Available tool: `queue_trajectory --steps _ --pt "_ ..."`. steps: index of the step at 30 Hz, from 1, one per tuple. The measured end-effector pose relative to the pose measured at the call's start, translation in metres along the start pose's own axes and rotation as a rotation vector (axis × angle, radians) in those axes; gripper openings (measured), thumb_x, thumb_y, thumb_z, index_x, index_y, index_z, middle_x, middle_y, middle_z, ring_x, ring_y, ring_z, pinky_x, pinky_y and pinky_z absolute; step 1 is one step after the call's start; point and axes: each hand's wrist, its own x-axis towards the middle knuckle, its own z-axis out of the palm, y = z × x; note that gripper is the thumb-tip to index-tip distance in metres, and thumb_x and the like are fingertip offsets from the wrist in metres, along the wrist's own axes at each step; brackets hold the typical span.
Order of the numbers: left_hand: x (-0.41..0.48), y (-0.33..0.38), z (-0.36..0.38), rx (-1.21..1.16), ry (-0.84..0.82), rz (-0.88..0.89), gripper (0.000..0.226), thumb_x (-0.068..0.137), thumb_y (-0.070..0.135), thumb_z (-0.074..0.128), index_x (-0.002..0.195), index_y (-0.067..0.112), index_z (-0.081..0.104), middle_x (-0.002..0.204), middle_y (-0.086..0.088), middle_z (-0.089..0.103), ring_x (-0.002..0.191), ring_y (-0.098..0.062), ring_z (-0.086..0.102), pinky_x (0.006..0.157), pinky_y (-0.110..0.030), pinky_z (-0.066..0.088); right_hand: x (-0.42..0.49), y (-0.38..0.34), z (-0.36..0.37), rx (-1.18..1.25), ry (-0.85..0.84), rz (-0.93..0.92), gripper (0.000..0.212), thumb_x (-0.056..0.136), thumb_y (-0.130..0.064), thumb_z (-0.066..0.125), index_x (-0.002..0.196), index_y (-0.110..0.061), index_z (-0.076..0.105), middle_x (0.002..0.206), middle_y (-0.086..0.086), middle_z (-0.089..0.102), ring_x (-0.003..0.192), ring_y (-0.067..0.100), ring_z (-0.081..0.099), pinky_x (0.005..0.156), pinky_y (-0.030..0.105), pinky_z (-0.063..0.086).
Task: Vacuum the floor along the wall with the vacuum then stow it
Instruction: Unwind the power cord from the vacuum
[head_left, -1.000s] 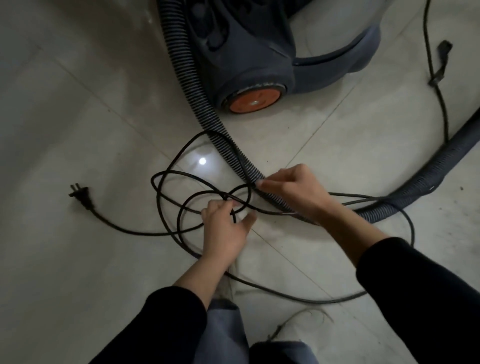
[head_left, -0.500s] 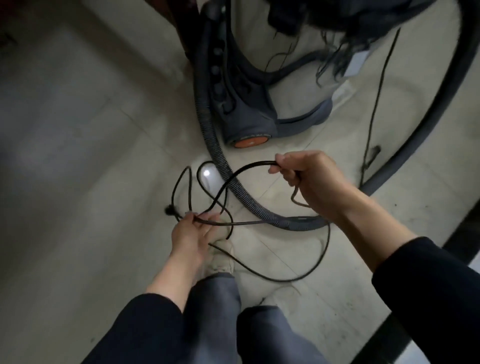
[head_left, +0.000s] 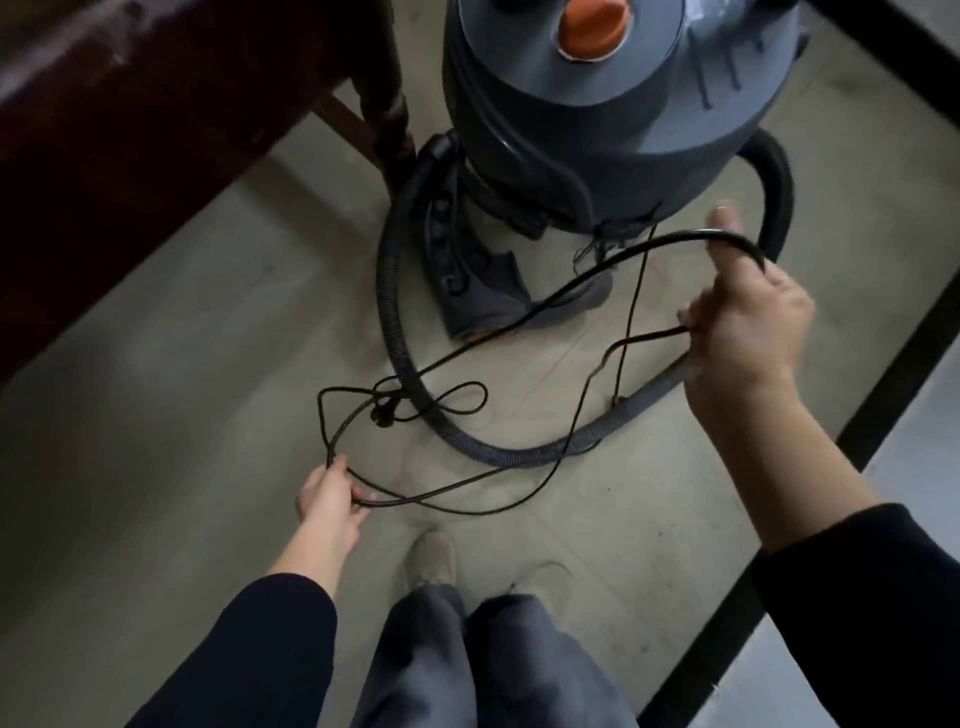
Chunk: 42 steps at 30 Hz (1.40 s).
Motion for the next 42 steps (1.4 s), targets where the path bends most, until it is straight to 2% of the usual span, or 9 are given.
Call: queue_trajectory --steps 7,12,16,22,25,27,30,36,42 --pt "0.019 0.034 -0.025 -0.042 0.09 0.027 0.032 0.103 0.028 0.045 0.076 0.013 0.052 0.063 -0.002 0.037 0.054 -0.013 0.037 0.072 -0.037 0.051 0.006 -0.026 -0.011 0.325 0.006 0.097 0.057 0.097 -0.048 0.045 0.052 -0.02 0.023 0.049 -0.003 0.016 0.048 0.015 0.013 0.049 0.025 0.024" --pt "0.022 0.037 -0.026 0.193 -0.042 -0.064 0.011 0.101 0.008 0.043 0.097 0.007 0.053 0.081 -0.008 0.057 0.073 -0.02 0.058 0.096 -0.041 0.046 -0.018 -0.025 0.018 -0.225 -0.278 -0.138 0.072 0.084 -0.067 0.054 0.048 -0.009 0.03 0.047 0.008 0.025 0.049 0.026 0.017 0.048 0.035 0.019" --pt "0.008 0.036 -0.002 0.364 -0.035 -0.019 0.036 0.097 0.013 0.053 0.131 0.002 0.05 0.126 -0.015 0.054 0.115 -0.03 0.054 0.097 -0.039 0.044 -0.038 -0.03 0.035 -0.357 -0.406 -0.213 0.094 0.069 -0.08 0.049 0.054 0.012 0.032 0.052 0.023 0.026 0.052 0.038 0.02 0.05 0.036 0.02" --pt "-0.063 0.045 0.063 0.257 -0.703 -0.347 0.072 0.097 0.062 0.029 0.116 -0.002 0.054 0.125 -0.02 0.062 0.104 -0.029 0.062 0.089 -0.046 0.048 -0.043 -0.037 0.019 -0.407 -0.426 -0.127 0.097 0.064 -0.09 0.042 0.05 0.006 0.035 0.051 0.012 0.035 0.049 0.025 0.029 0.054 0.027 0.029" --pt "-0.095 0.05 0.091 -0.036 -0.813 -0.407 0.06 0.097 0.053 0.043 0.117 -0.004 0.049 0.108 -0.021 0.069 0.092 -0.029 0.07 0.077 -0.046 0.055 -0.049 -0.04 -0.01 -0.482 -0.426 -0.088 0.092 0.061 -0.095 0.037 0.046 -0.004 0.04 0.048 0.004 0.037 0.049 0.014 0.034 0.053 0.019 0.033" --pt "-0.112 0.052 0.106 -0.138 -0.717 -0.4 0.024 0.102 0.022 0.044 0.098 0.0 0.054 0.072 -0.014 0.07 0.074 -0.021 0.068 0.056 -0.036 0.057 -0.052 -0.045 -0.039 -0.465 -0.382 -0.039 0.089 0.067 -0.09 0.043 0.047 -0.003 0.04 0.05 0.005 0.036 0.05 0.014 0.033 0.054 0.018 0.032" --pt "-0.133 0.042 0.124 -0.001 -0.566 -0.264 0.029 0.101 -0.001 0.035 0.074 0.006 0.044 0.036 -0.001 0.04 0.035 -0.008 0.043 0.036 -0.029 0.051 -0.051 -0.051 -0.089 -0.457 -0.232 -0.012 0.057 0.084 -0.049 0.062 0.051 -0.006 0.048 0.049 -0.001 0.04 0.051 0.009 0.036 0.056 0.016 0.035" --pt "-0.22 -0.02 0.152 0.557 -0.687 0.029 0.041 0.104 0.043 0.03 0.088 0.009 0.048 0.055 0.0 0.027 0.038 -0.008 0.028 0.047 -0.032 0.056 -0.02 -0.03 -0.198 -0.782 0.081 0.049 0.018 0.081 -0.012 0.075 0.073 -0.013 0.06 0.069 0.006 0.061 0.068 0.023 0.056 0.065 0.03 0.044" --pt "-0.304 -0.089 0.216 0.795 -0.871 0.098 0.03 0.105 0.023 0.025 0.094 0.011 0.051 0.056 -0.002 0.032 0.032 -0.01 0.038 0.05 -0.03 0.054 0.018 -0.075 -0.303 -0.88 0.556 -0.096 0.006 0.086 -0.007 0.062 0.086 -0.008 0.056 0.081 0.011 0.059 0.079 0.033 0.054 0.07 0.035 0.041"
